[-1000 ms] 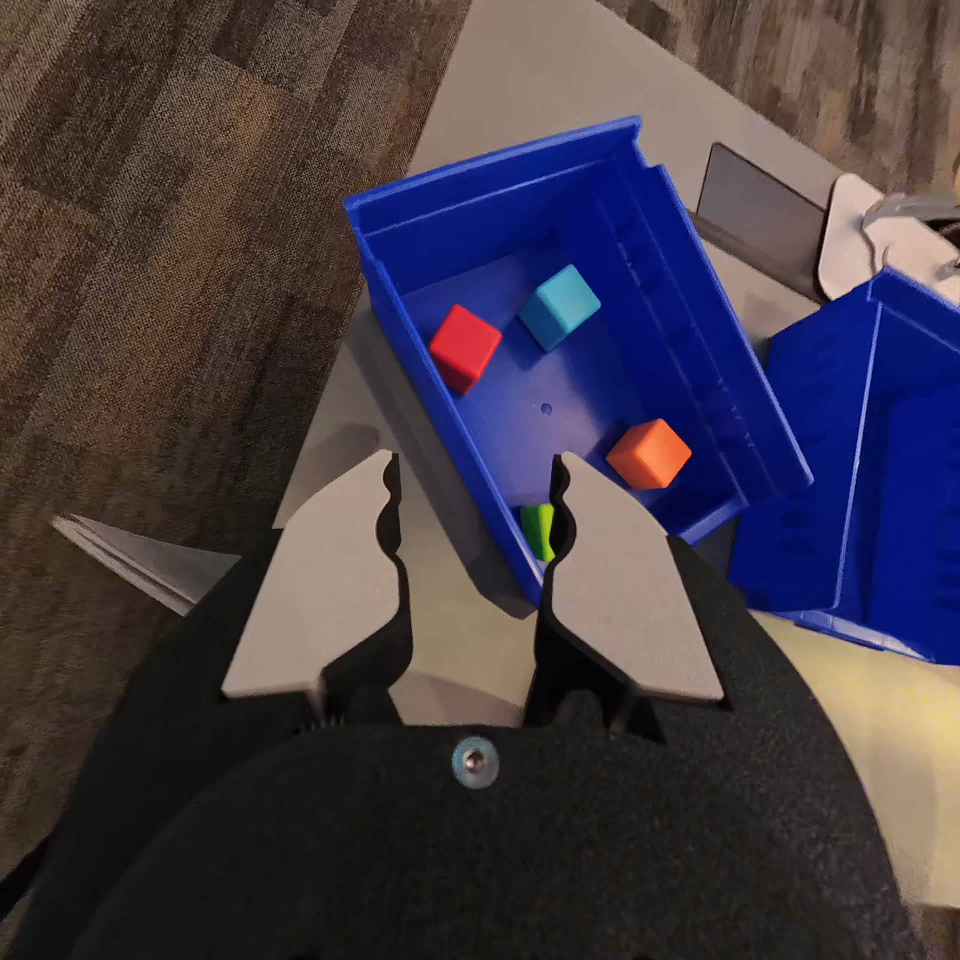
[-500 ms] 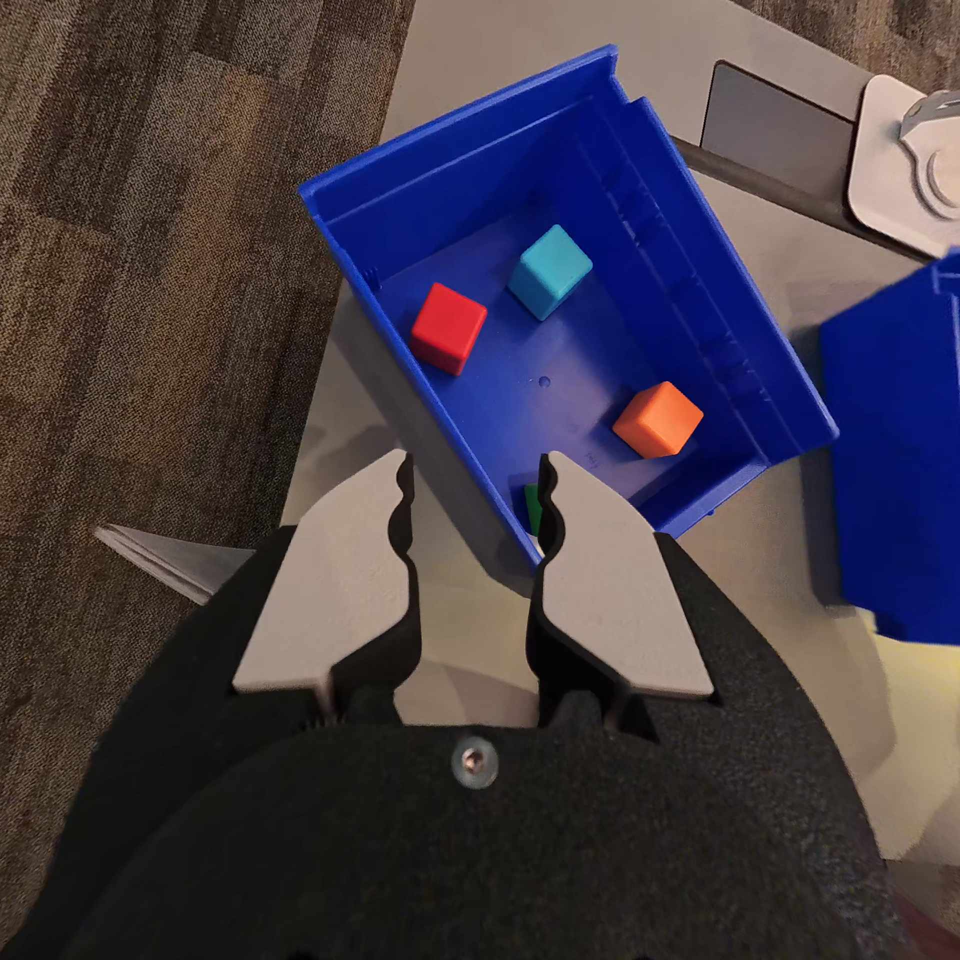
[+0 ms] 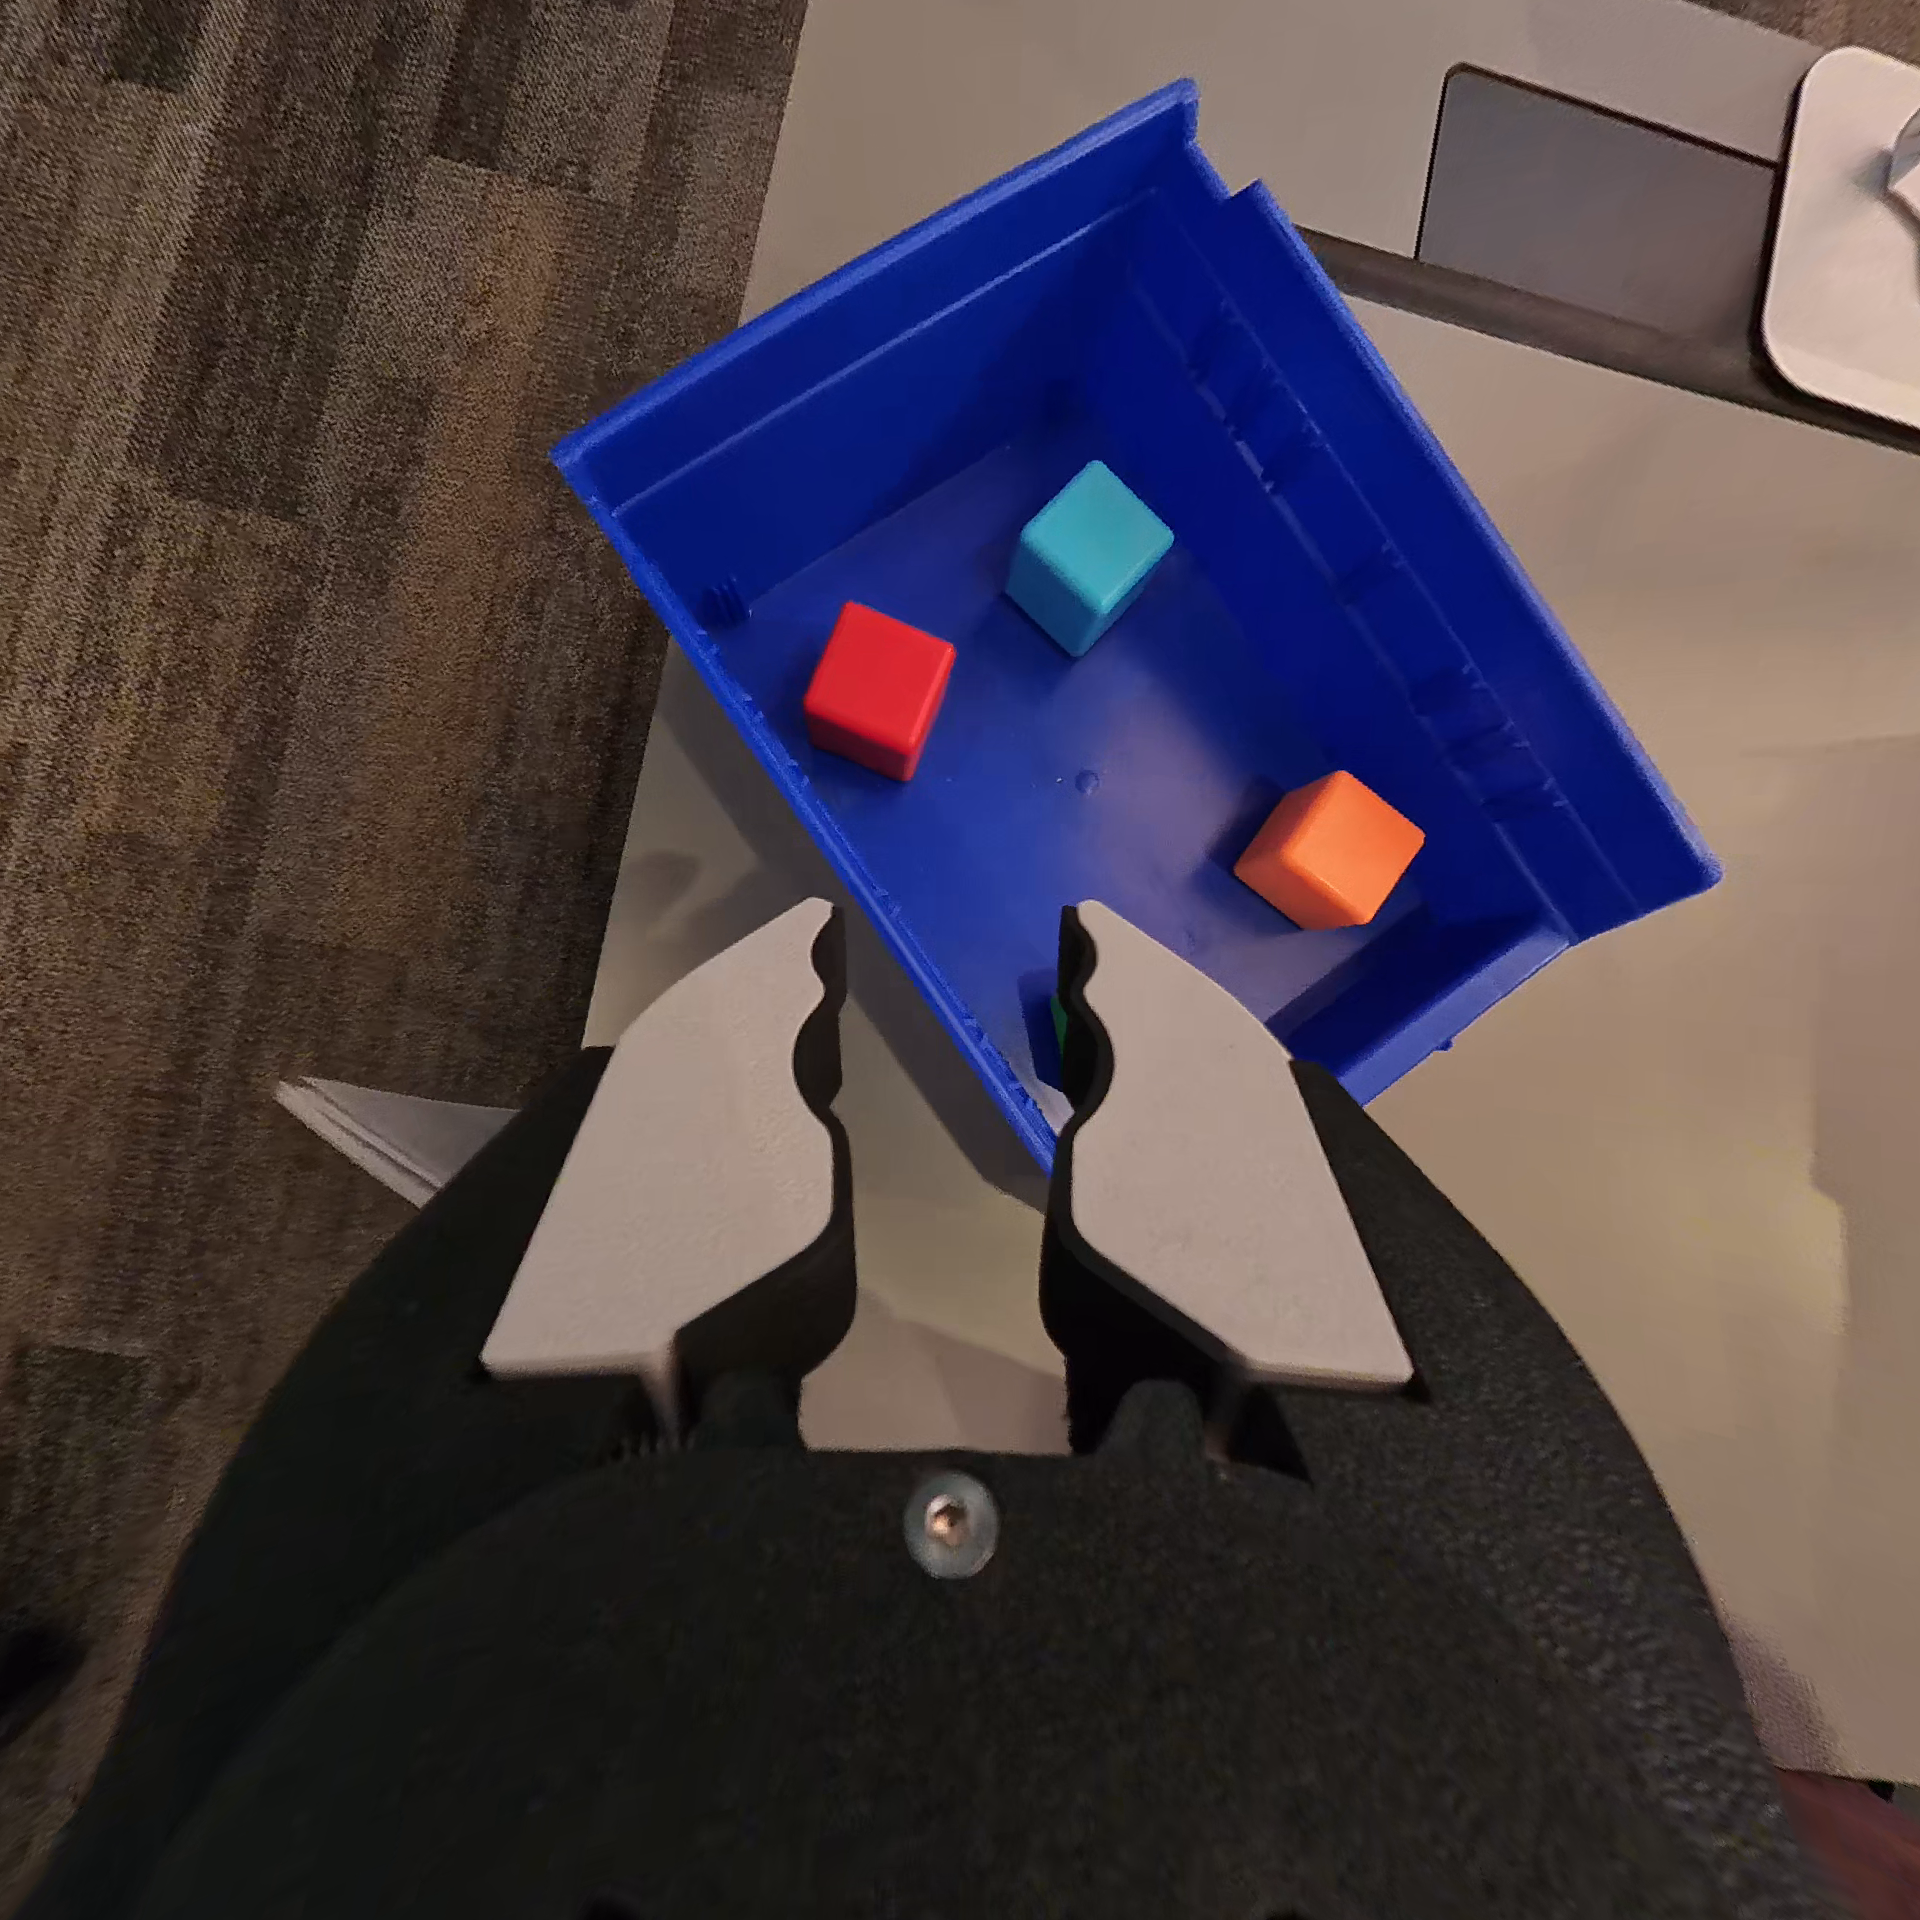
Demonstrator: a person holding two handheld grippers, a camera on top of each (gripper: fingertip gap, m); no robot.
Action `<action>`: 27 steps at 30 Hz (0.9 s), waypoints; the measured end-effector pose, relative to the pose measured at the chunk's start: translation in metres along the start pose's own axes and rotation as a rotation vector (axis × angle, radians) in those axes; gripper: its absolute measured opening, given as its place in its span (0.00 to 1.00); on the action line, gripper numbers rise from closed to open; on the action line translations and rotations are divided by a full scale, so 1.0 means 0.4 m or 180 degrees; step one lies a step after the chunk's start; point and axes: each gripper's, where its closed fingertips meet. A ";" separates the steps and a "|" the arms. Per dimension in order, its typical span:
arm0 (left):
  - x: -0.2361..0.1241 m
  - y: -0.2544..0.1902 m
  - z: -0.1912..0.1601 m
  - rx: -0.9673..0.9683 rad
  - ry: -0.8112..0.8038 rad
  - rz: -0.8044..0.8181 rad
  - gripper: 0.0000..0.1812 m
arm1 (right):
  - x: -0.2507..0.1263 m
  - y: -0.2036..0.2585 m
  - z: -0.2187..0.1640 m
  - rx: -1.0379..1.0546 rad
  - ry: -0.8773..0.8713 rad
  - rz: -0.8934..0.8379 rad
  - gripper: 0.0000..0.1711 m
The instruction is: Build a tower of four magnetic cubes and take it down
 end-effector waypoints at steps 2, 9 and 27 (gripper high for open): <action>0.007 -0.004 0.003 0.0038 0.0032 0.0031 0.21 | -0.009 -0.050 0.008 0.0063 -0.0016 -0.0061 0.04; -0.023 -0.003 0.042 -0.0066 -0.0393 -0.0047 0.20 | -0.023 -0.134 0.029 0.0166 -0.0068 -0.0035 0.04; 0.078 0.036 -0.009 -0.0697 0.0049 -0.0223 0.30 | -0.353 -0.138 0.062 0.0435 -0.2290 -0.0349 0.23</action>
Point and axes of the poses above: each gripper's, where its closed fingertips meet, x out along the fingers, z out of its top, y = z × x across the jaws, and after that the axes turned 11 degrees about x, right-handed
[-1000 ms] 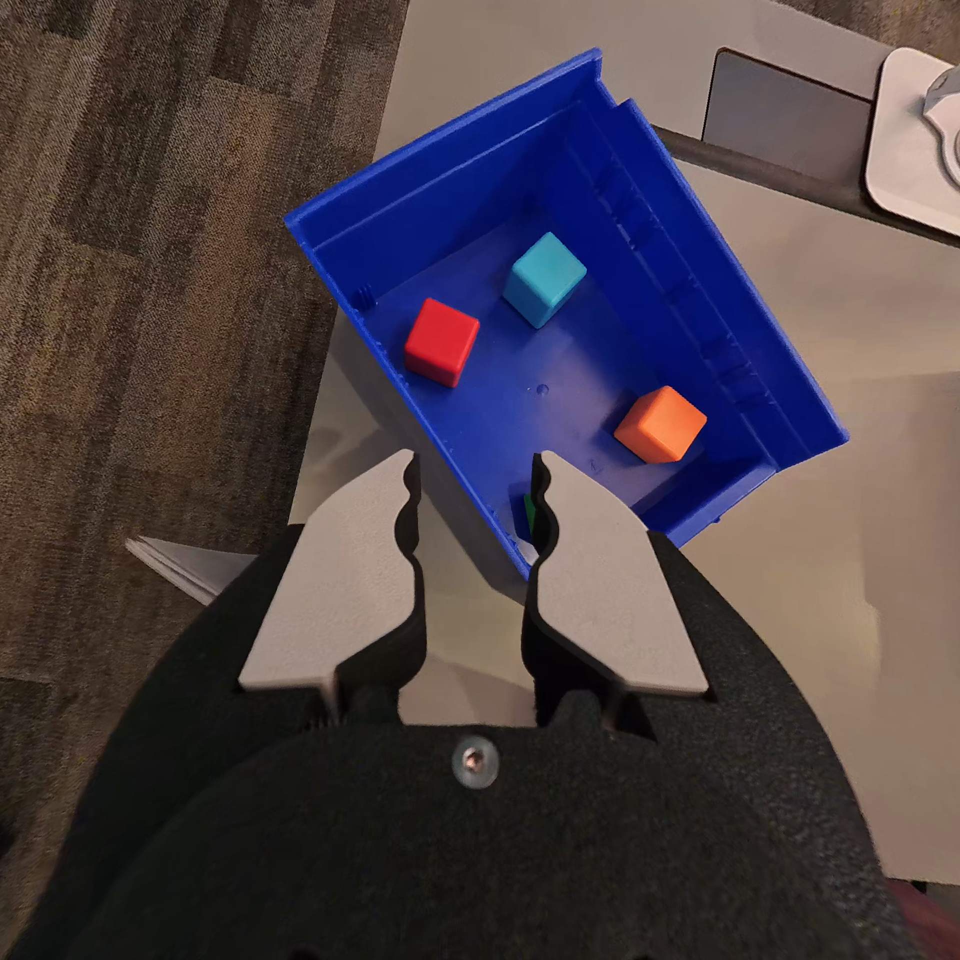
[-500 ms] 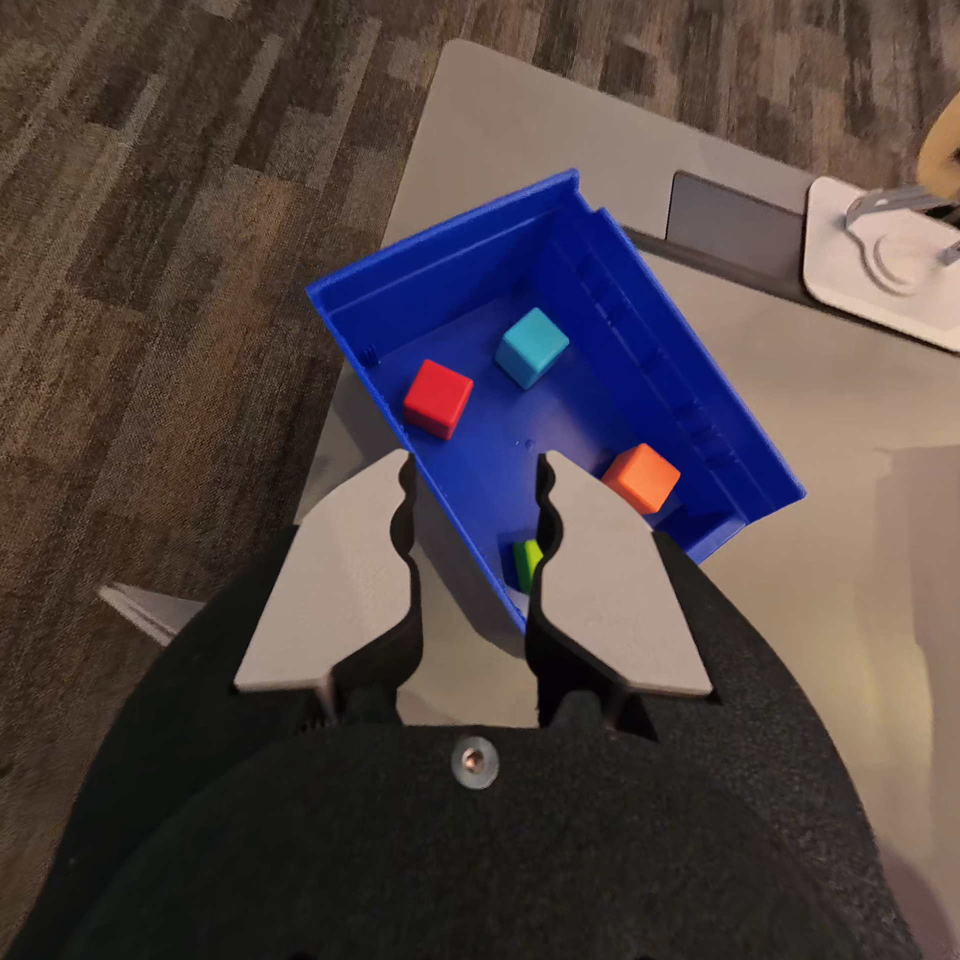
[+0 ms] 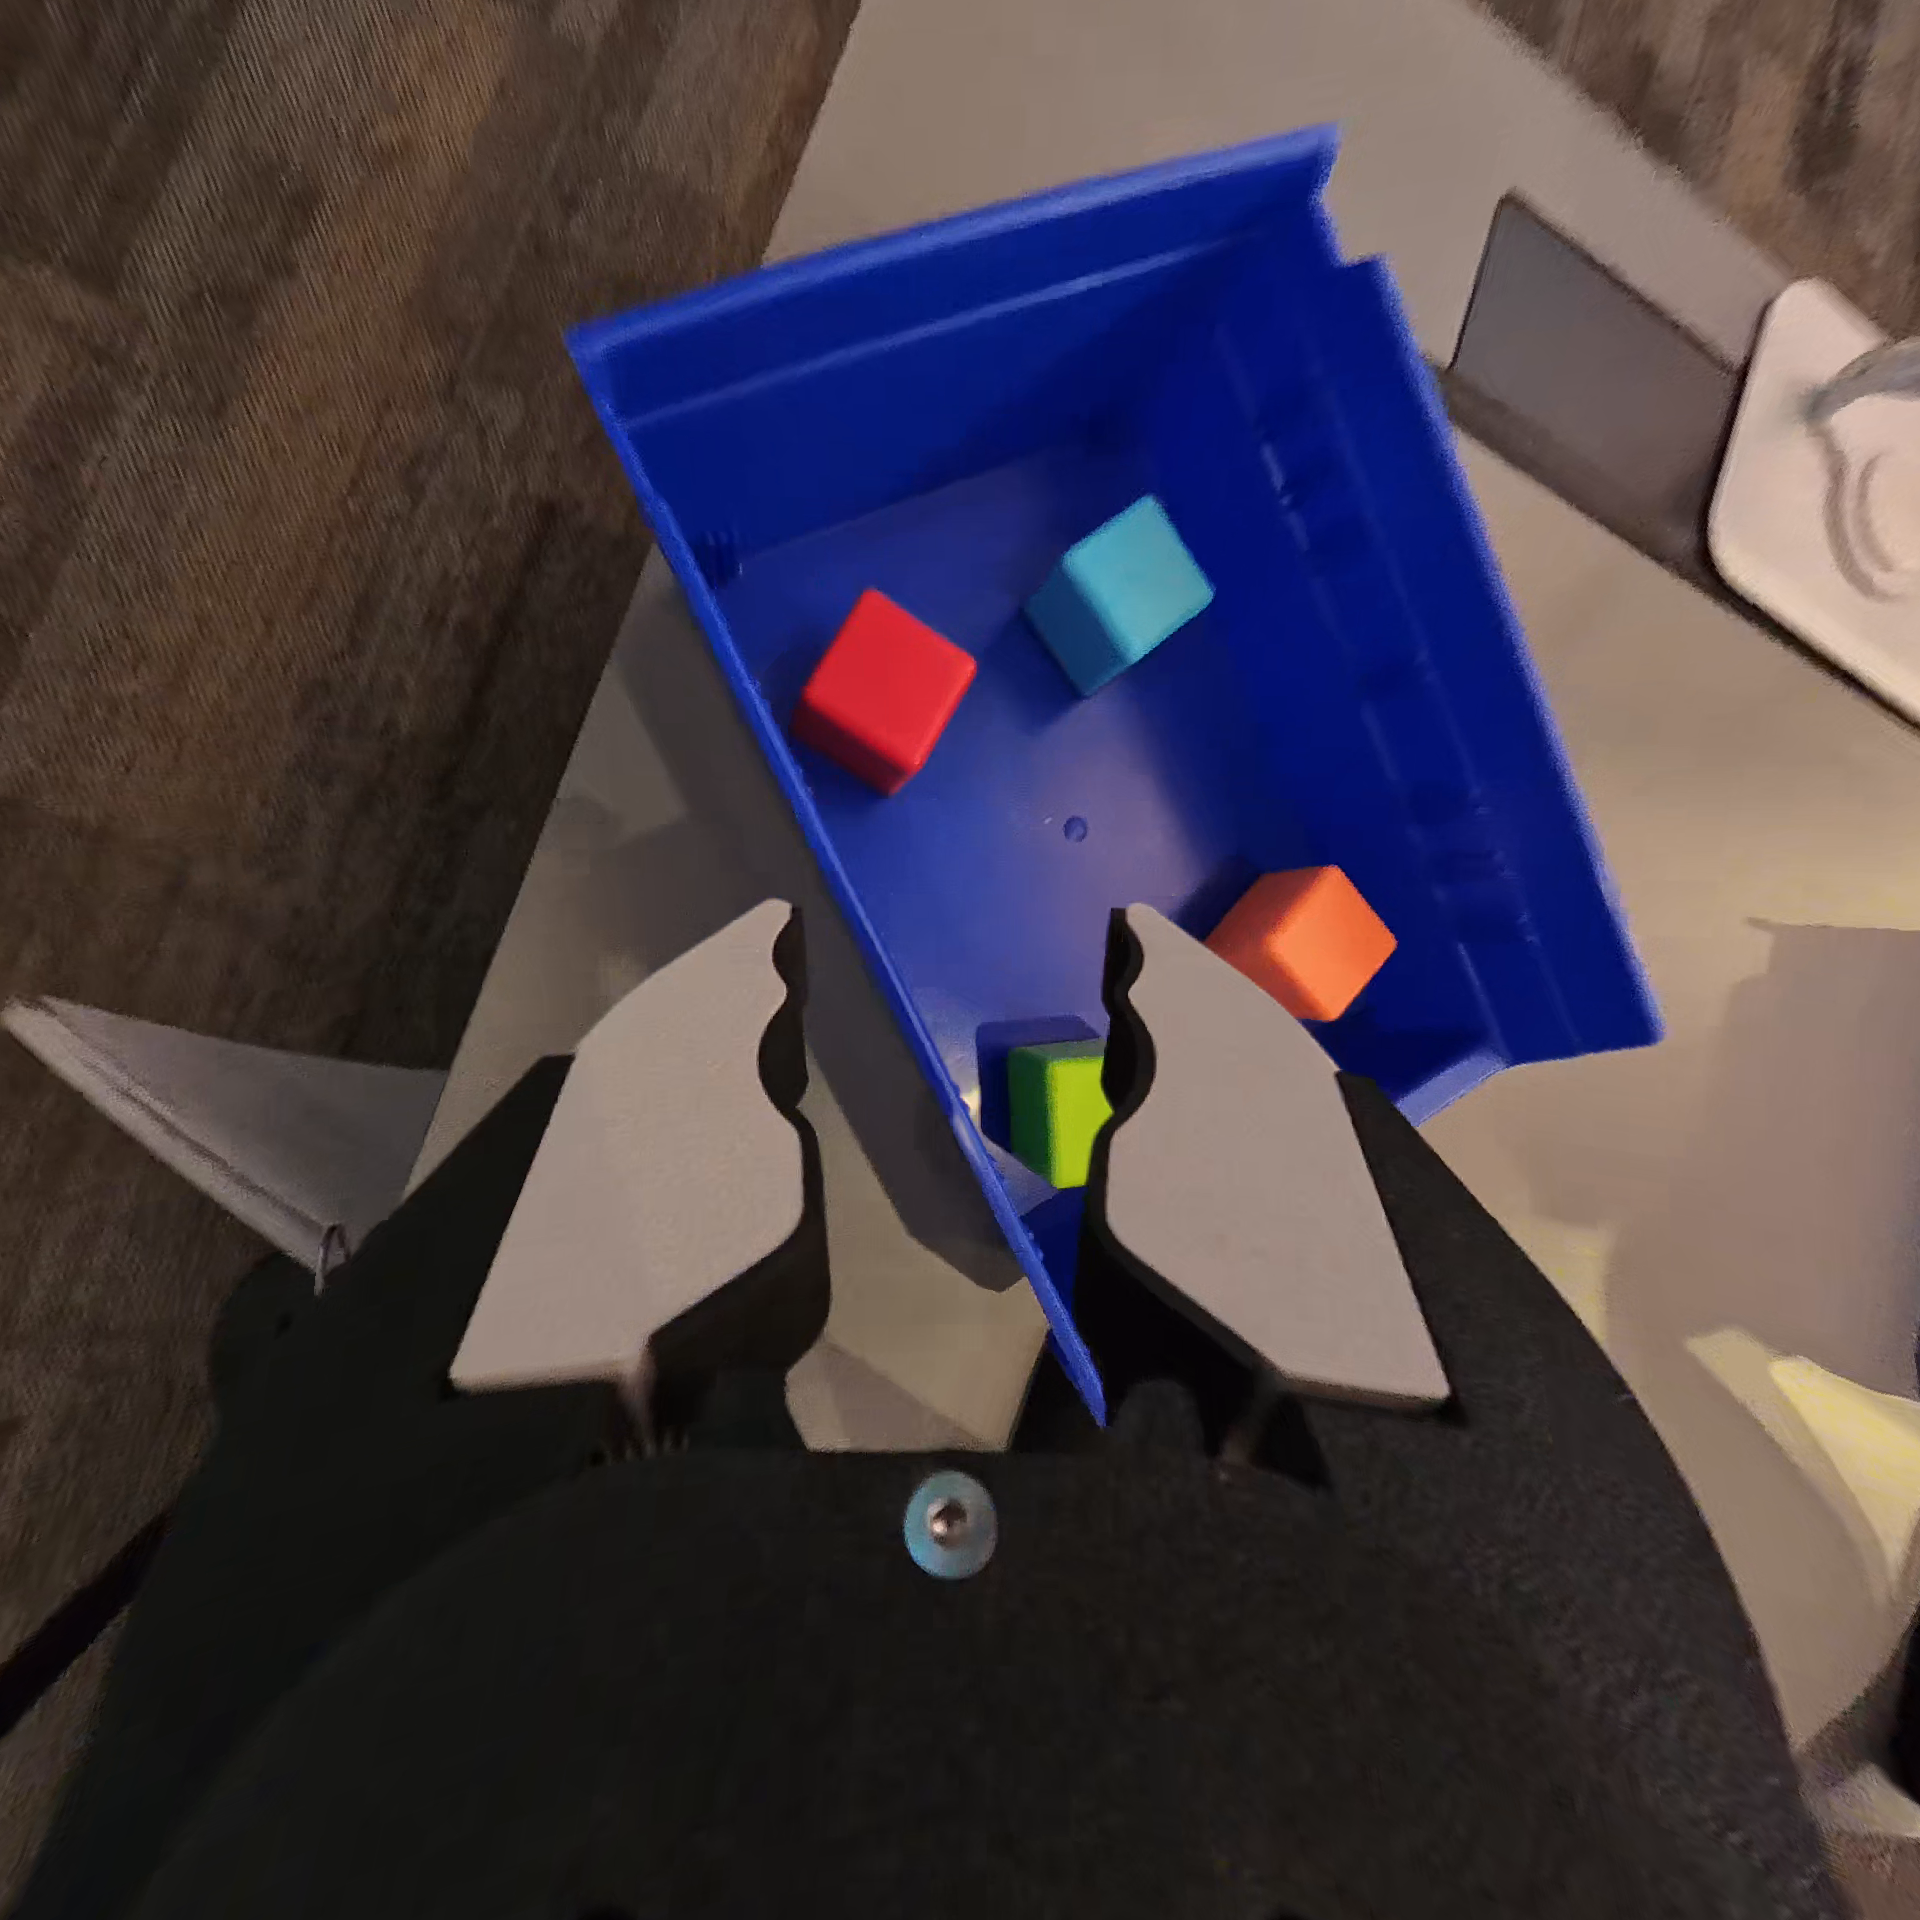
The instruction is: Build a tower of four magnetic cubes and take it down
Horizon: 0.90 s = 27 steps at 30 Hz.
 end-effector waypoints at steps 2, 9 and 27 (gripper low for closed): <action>0.030 0.020 -0.020 0.0033 0.0263 0.0210 0.29 | -0.009 0.009 -0.003 -0.0052 0.0013 0.0009 0.23; 0.059 0.051 -0.046 0.0134 0.0640 0.0636 0.32 | -0.012 0.039 -0.012 -0.0169 0.0083 0.0091 0.23; 0.175 0.004 -0.079 0.0806 0.1186 0.0242 0.11 | 0.013 0.052 -0.037 -0.0294 0.0266 0.0136 0.23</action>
Point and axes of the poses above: each gripper's, where its closed fingertips meet, x out along the fingers, z out of its top, y = z × x across the jaws, and after that the axes turned 11 degrees about x, right-handed
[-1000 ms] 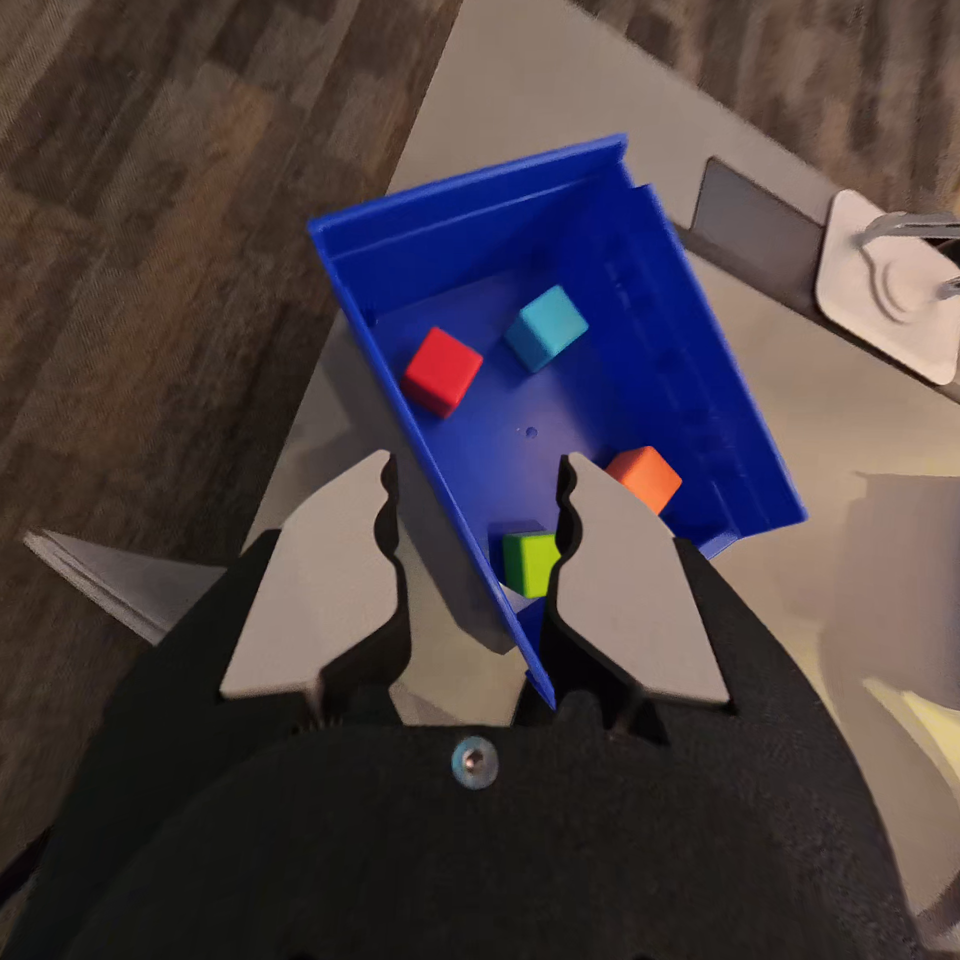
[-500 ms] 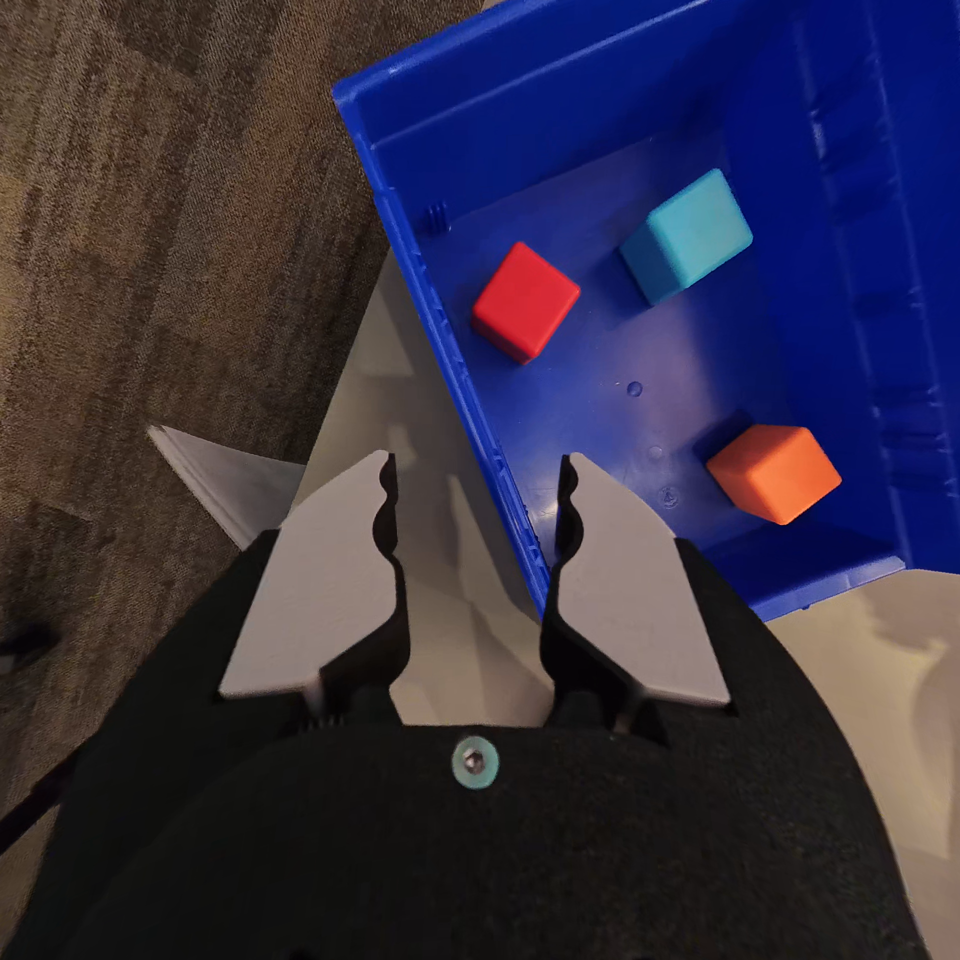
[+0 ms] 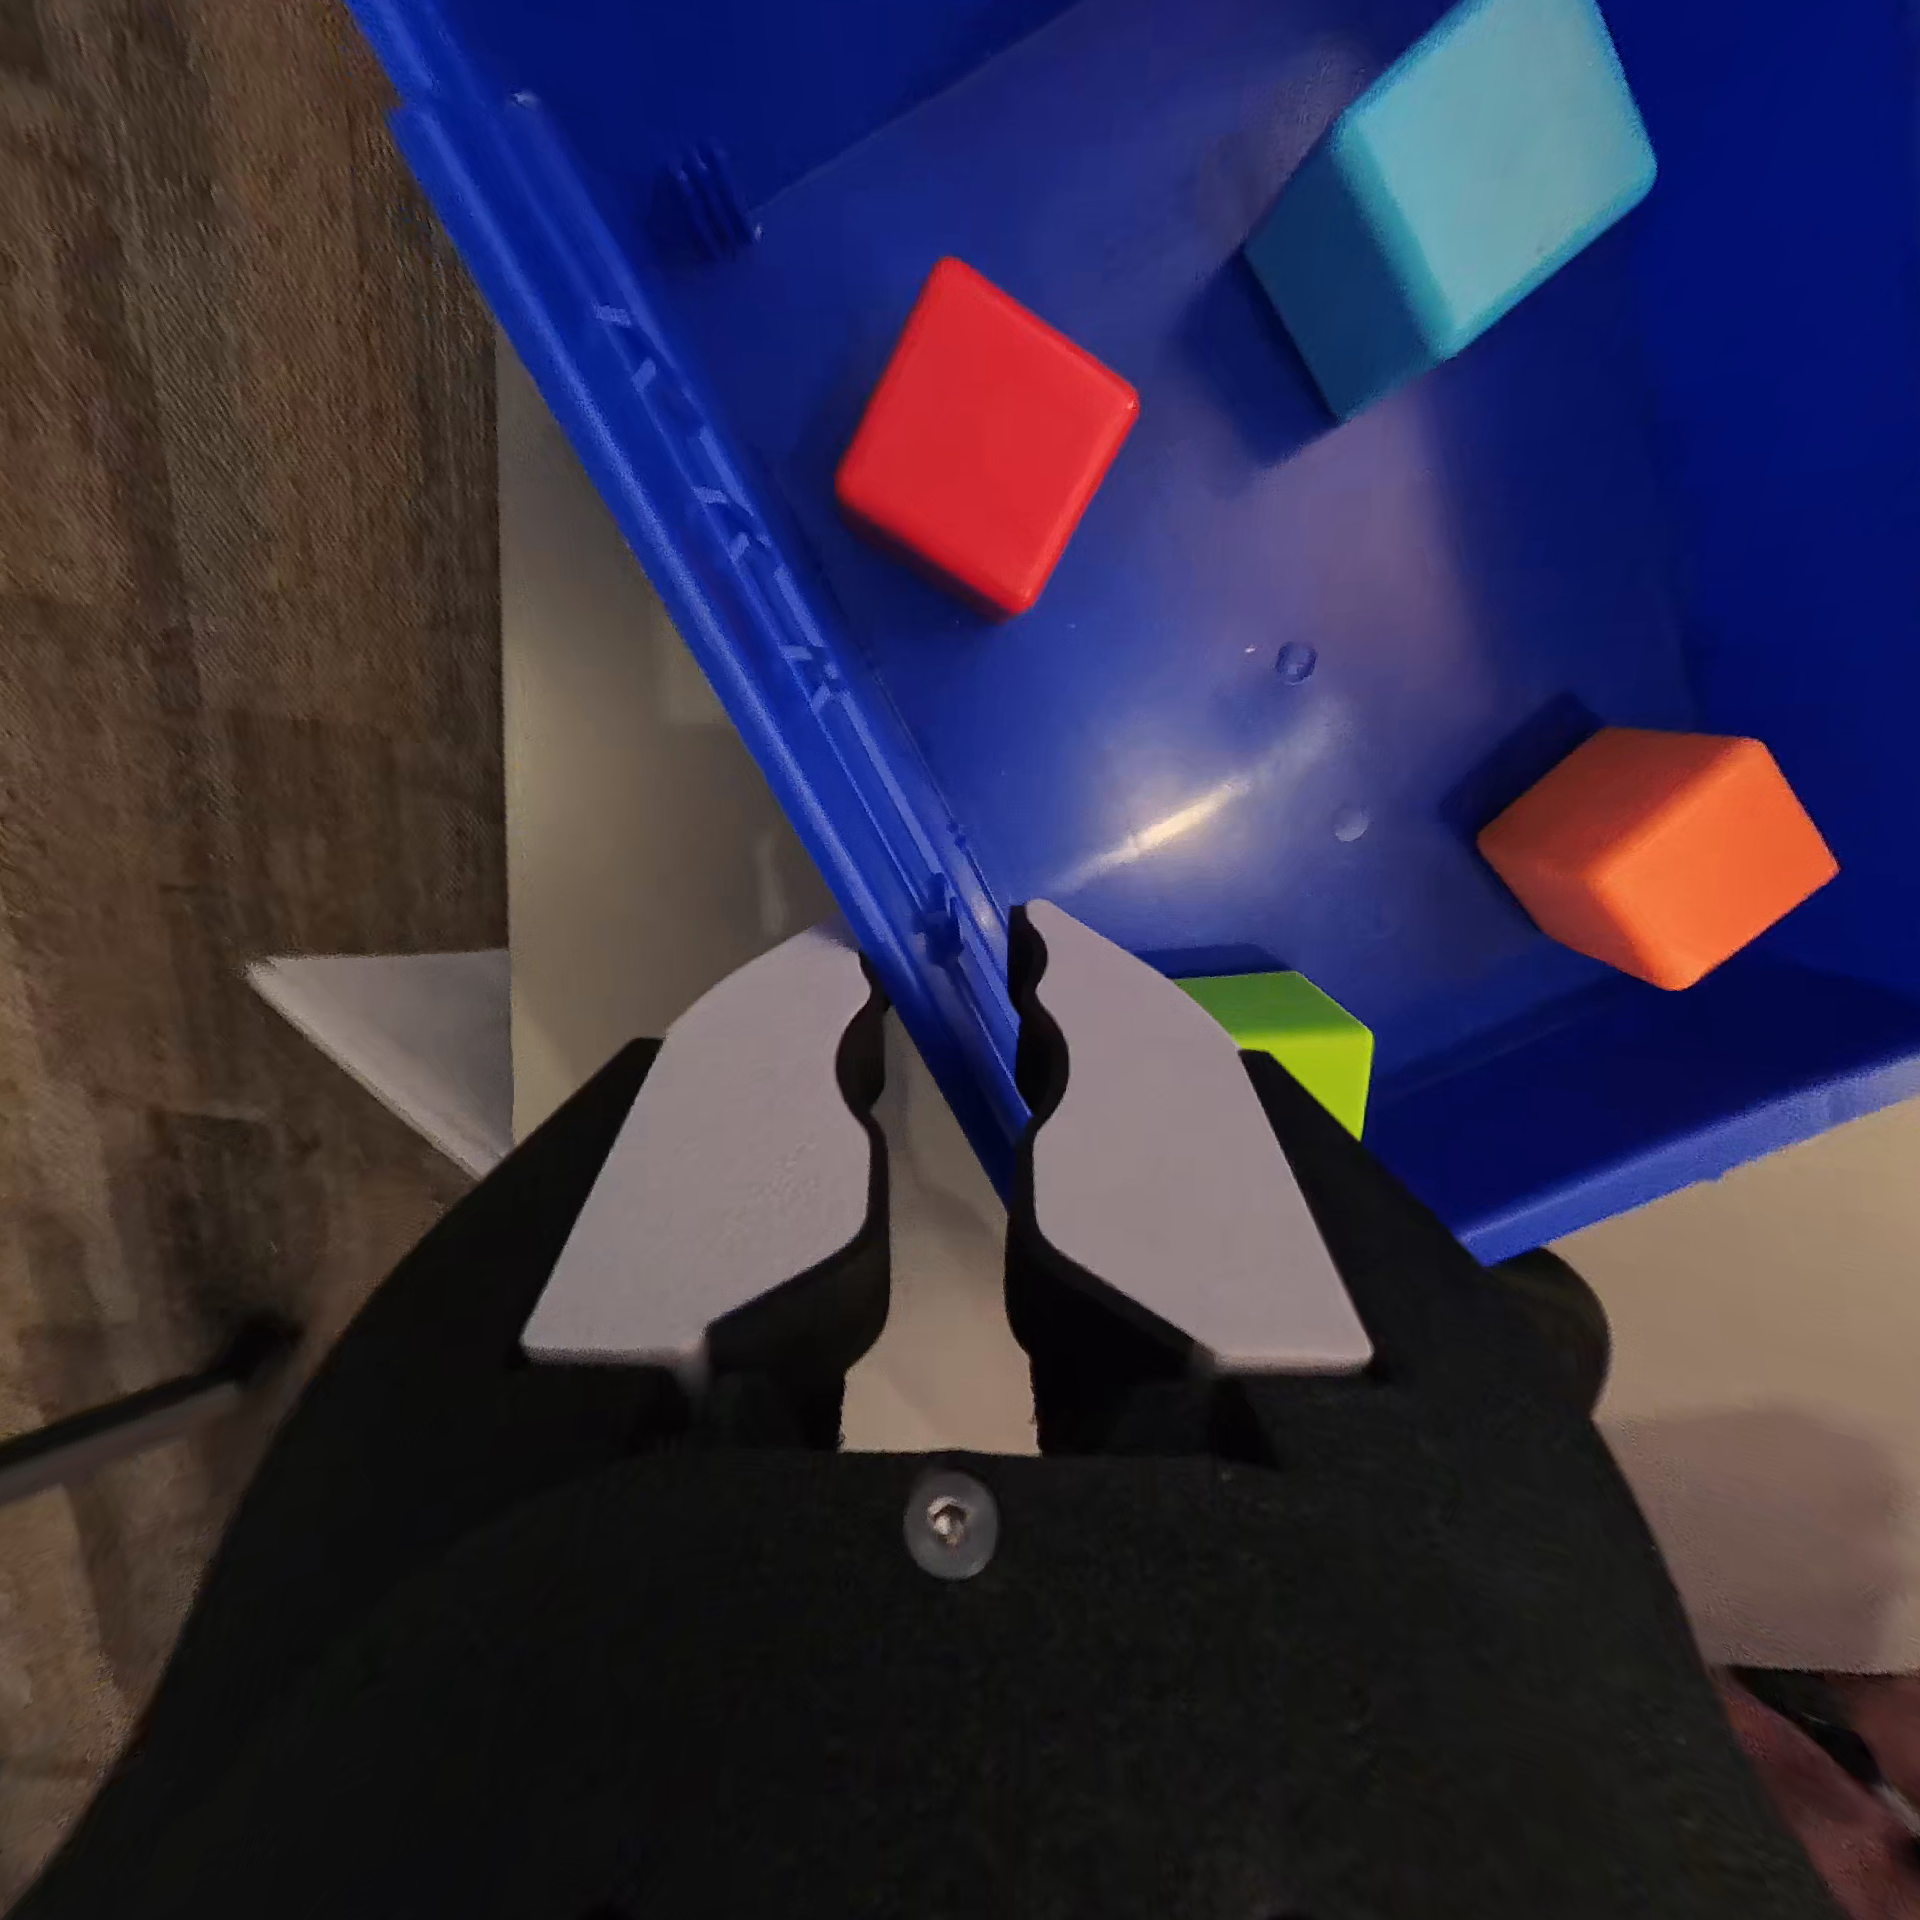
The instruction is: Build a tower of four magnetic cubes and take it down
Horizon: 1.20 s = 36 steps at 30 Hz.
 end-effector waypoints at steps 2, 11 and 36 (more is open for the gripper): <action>0.007 -0.002 0.022 0.0254 0.0006 0.0135 0.11 | 0.009 0.006 -0.008 -0.0052 0.0066 -0.0011 0.23; 0.040 -0.024 0.140 0.1272 -0.0231 0.0702 0.11 | 0.044 0.038 -0.029 -0.0269 0.0251 -0.0046 0.23; -0.193 -0.200 0.199 0.1702 -0.1971 -0.0292 0.29 | 0.075 0.043 -0.041 -0.0416 0.0365 -0.0074 0.25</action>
Point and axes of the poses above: each gripper's, where its closed fingertips meet, x out along the fingers, z out of its top, y = z × x across the jaws, and after that the axes turned 11 degrees about x, right-handed
